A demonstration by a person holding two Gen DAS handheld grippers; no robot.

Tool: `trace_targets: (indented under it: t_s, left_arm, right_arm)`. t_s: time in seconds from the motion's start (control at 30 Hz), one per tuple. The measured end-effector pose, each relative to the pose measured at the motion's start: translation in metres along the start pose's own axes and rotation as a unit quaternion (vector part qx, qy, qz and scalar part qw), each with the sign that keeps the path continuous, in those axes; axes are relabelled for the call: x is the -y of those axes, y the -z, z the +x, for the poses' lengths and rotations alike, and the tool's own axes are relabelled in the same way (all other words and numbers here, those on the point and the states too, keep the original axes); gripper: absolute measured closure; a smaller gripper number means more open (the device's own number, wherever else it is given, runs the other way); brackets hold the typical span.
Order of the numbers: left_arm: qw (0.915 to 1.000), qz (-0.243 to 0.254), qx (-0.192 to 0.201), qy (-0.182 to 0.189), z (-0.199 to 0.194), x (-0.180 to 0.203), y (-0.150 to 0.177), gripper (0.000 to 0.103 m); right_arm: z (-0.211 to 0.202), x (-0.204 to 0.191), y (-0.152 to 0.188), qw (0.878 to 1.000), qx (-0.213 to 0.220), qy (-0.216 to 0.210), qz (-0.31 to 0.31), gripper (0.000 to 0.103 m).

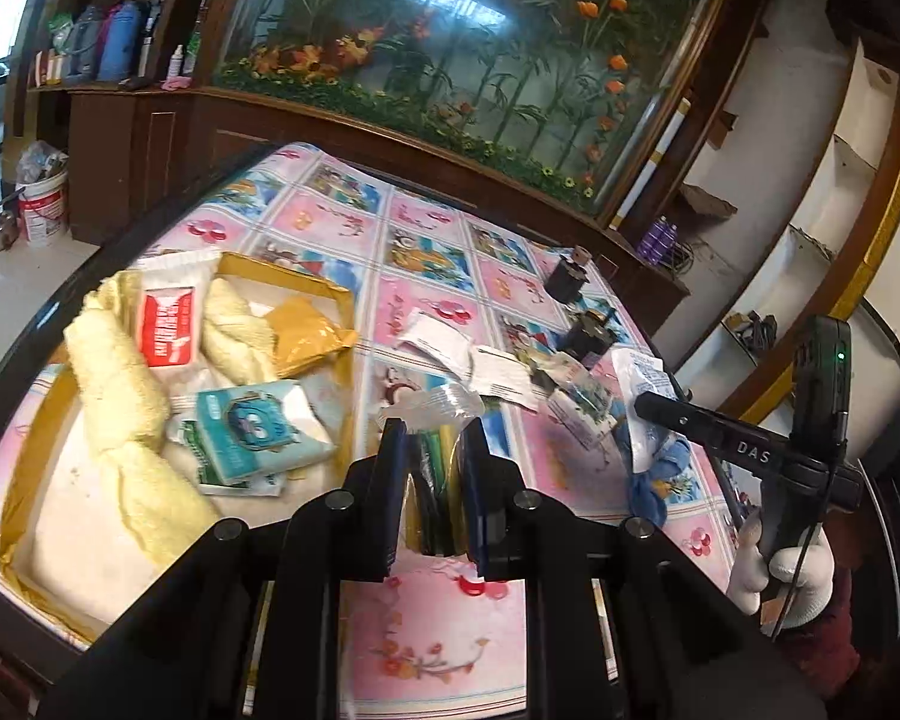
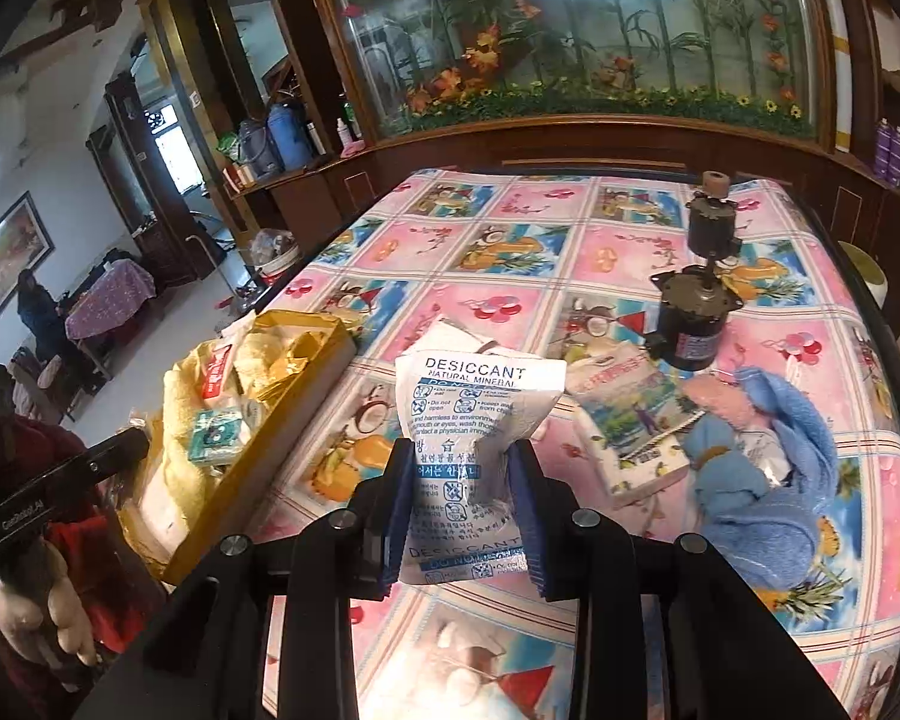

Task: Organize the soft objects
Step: 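Grasp the clear bag of colored pencils with the left gripper while the right grasps a white desiccant packet, then carry the pencil bag and desiccant packet into the tray and open both grippers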

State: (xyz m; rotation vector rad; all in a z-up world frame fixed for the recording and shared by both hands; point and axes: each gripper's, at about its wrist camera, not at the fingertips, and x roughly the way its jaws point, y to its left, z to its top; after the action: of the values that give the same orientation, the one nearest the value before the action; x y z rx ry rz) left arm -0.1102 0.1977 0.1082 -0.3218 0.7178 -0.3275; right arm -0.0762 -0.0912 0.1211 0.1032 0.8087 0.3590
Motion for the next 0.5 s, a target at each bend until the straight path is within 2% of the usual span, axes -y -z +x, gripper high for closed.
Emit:
trace_targets:
  t_s: [0.23, 0.5]
  left_arm:
    - [0.9968, -0.044, -0.006, -0.066, 0.000, -0.064, -0.002, 0.088]
    - [0.9886, -0.071, -0.028, -0.130, 0.015, -0.113, 0.003, 0.088]
  right_arm:
    - [0.026, -0.057, -0.007, 0.997, -0.032, -0.069, -0.017, 0.070]
    - [0.074, -0.135, -0.005, 0.985, -0.093, -0.136, -0.046, 0.070]
